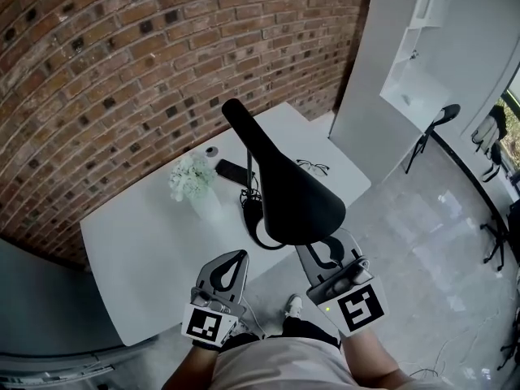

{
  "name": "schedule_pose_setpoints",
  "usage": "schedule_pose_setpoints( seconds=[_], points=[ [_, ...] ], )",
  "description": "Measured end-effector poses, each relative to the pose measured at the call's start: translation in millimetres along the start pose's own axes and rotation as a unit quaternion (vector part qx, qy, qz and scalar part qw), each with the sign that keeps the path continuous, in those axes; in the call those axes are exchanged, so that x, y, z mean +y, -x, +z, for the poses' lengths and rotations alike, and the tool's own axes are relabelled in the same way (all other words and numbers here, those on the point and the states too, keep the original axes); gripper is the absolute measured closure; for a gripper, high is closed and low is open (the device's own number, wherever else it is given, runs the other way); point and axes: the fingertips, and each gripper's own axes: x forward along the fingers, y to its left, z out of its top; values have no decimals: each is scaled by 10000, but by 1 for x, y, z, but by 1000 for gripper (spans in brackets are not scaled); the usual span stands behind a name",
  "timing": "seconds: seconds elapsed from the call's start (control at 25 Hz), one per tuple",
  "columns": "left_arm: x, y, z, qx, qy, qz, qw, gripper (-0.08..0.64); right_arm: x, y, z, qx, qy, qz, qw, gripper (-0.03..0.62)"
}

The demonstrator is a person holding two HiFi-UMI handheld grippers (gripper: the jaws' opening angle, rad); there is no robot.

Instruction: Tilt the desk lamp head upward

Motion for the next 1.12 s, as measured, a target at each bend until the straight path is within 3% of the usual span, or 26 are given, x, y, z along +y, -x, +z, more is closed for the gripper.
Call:
schedule_pose_setpoints(
  seconds=[0.68, 1.12],
  points=[
    [44, 62, -27, 48, 255, -379, 9989, 554, 68, -4, -21, 526, -79, -648, 9965, 577],
    [42, 61, -18, 31, 34, -473, 9989, 554, 80, -4, -24, 407, -222, -552, 9974, 577]
  ],
)
